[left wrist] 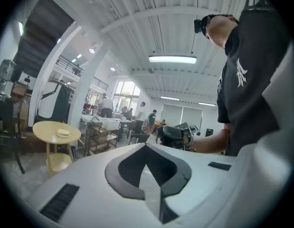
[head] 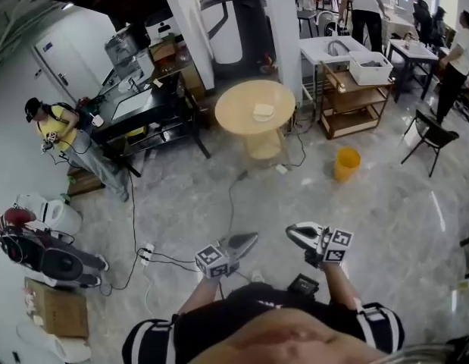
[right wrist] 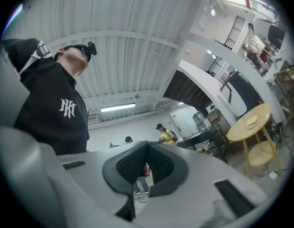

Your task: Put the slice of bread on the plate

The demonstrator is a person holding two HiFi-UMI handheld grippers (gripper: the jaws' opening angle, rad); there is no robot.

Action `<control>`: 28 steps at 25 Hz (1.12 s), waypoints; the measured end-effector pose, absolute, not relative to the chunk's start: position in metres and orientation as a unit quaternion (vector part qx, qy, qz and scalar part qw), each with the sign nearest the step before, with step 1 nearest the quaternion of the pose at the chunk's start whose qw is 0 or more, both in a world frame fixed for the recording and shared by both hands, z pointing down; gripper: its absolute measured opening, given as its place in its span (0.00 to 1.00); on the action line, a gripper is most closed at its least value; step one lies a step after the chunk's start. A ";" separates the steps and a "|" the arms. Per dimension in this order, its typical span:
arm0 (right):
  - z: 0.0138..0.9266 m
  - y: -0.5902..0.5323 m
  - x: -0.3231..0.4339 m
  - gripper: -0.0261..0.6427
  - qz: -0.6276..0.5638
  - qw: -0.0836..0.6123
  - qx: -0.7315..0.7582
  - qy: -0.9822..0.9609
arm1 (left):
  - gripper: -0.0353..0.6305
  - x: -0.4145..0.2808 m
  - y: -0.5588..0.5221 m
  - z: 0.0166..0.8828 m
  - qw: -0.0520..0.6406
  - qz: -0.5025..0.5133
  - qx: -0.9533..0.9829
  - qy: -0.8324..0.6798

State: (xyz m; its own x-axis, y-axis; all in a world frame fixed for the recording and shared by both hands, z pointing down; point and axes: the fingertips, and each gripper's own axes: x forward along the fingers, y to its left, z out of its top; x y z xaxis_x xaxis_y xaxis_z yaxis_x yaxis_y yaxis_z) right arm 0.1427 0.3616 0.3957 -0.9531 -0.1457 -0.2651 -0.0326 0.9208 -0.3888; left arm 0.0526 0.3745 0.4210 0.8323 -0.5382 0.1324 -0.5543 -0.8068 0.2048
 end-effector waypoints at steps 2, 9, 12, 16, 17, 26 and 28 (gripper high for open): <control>0.393 0.369 0.144 0.04 -0.189 0.154 -0.046 0.969 | 0.06 0.055 0.389 0.430 0.127 0.055 0.950 -0.279; 0.354 0.364 0.162 0.04 -0.125 0.138 -0.078 0.979 | 0.06 0.079 0.368 0.402 0.107 0.030 0.963 -0.245; 0.340 0.360 0.160 0.04 -0.107 0.134 -0.096 0.981 | 0.06 0.082 0.360 0.378 0.079 0.007 0.972 -0.220; 0.327 0.359 0.138 0.04 -0.089 0.124 -0.097 0.984 | 0.06 0.057 0.355 0.370 0.070 -0.008 0.972 -0.225; 0.325 0.359 0.134 0.04 -0.086 0.123 -0.098 0.984 | 0.06 0.050 0.357 0.375 0.077 -0.008 0.971 -0.227; 0.329 0.356 0.121 0.04 -0.087 0.114 -0.118 0.983 | 0.06 0.023 0.358 0.383 0.075 -0.004 0.968 -0.238; 0.327 0.356 0.117 0.04 -0.085 0.113 -0.117 0.983 | 0.06 0.024 0.358 0.377 0.071 -0.011 0.970 -0.231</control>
State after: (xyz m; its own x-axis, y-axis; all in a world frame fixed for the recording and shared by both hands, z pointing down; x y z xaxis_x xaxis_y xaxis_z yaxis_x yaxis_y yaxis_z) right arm 0.1174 0.3560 0.3268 -0.9467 -0.2502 -0.2030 -0.2114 0.9578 -0.1945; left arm 0.0239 0.3584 0.3773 0.8933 -0.4493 0.0117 -0.4461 -0.8834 0.1437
